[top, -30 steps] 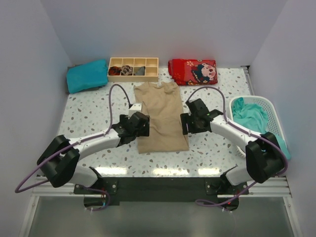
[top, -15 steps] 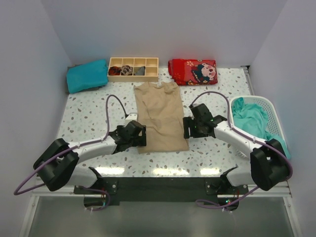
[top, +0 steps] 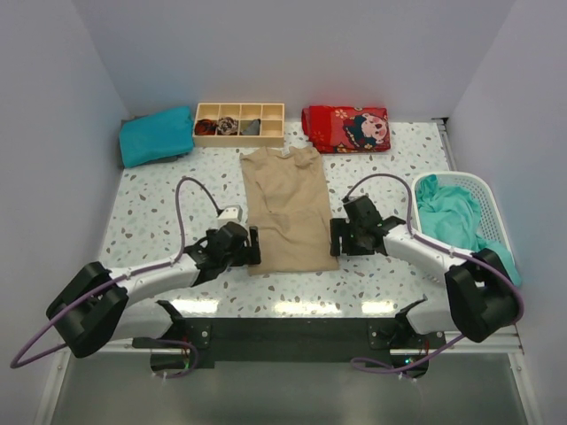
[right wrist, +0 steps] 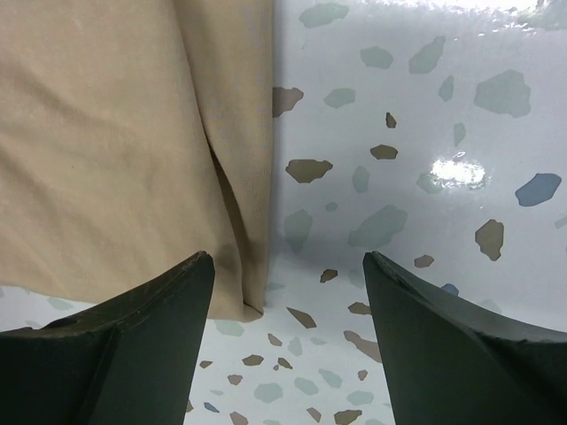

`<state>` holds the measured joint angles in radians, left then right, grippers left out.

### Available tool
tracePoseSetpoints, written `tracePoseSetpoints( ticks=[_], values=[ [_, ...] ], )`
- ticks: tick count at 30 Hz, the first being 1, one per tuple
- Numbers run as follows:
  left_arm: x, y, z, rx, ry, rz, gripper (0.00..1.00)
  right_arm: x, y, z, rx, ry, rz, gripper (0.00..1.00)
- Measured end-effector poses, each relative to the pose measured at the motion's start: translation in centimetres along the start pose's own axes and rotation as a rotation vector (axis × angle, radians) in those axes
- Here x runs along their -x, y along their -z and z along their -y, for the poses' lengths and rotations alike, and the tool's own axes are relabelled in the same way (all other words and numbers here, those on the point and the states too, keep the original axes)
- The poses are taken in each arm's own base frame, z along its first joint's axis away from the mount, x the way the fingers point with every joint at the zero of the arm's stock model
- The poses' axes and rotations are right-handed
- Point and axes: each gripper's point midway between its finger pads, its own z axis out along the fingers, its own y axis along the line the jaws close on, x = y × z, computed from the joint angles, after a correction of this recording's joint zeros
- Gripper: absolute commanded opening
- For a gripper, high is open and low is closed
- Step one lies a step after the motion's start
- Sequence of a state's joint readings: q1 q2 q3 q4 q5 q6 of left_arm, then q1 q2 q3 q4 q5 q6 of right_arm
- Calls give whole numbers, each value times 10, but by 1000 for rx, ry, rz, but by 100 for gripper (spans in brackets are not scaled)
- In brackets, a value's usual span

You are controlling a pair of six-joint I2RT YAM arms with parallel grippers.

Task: Fold and stack the t-shirts
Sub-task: Grab one side of the 2/3 rectangular tshirt with both arms

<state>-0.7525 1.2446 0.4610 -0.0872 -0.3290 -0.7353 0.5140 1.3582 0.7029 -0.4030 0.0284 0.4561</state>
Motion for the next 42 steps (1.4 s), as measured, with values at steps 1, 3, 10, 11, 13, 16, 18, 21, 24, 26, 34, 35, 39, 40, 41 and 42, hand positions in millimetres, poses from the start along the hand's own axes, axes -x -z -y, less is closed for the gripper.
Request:
tracePoseSetpoints(
  ticks=[1, 3, 10, 11, 13, 16, 18, 21, 24, 26, 34, 35, 39, 40, 41, 42],
  values=[
    [0, 1, 1, -7, 9, 0, 100, -2, -1, 0, 1, -1, -2, 73],
    [-2, 3, 2, -25, 24, 2, 100, -4, -3, 0, 7, -6, -4, 73],
    [-11, 15, 7, -109, 71, -5, 100, -10, -5, -13, 88, -30, -20, 72],
    [-12, 15, 8, -120, 73, -5, 100, -13, -6, -15, 102, -35, -28, 72],
    [-12, 16, 12, -141, 76, -9, 99, -13, -5, -19, 128, -45, -30, 71],
    [-14, 17, 18, -173, 85, -20, 95, -15, -5, -23, 149, -55, -35, 71],
    [-16, 18, 25, -206, 91, -29, 91, -16, -4, -24, 157, -60, -36, 71],
    [-22, 21, 36, -255, 97, -48, 89, -18, -3, -26, 170, -69, -48, 71],
    [-34, 28, 51, -303, 94, -81, 89, -21, -2, -26, 176, -73, -50, 70],
    [-41, 32, 59, -329, 89, -95, 86, -22, -2, -26, 179, -77, -51, 65],
    [-48, 32, 65, -337, 113, -111, 64, -25, -8, -40, 254, -104, -74, 34],
    [-48, 32, 65, -335, 114, -110, 60, -25, -10, -42, 264, -103, -75, 30],
    [-52, 25, 60, -298, 112, -116, 10, -27, -15, -45, 280, -109, -93, 10],
    [-52, 23, 60, -292, 110, -118, 0, -28, -15, -46, 282, -109, -95, 6],
    [-53, 21, 58, -278, 106, -121, 0, -28, -15, -46, 286, -111, -97, 4],
    [-54, 19, 57, -263, 102, -124, 0, -28, -15, -47, 289, -109, -99, 3]
  ],
)
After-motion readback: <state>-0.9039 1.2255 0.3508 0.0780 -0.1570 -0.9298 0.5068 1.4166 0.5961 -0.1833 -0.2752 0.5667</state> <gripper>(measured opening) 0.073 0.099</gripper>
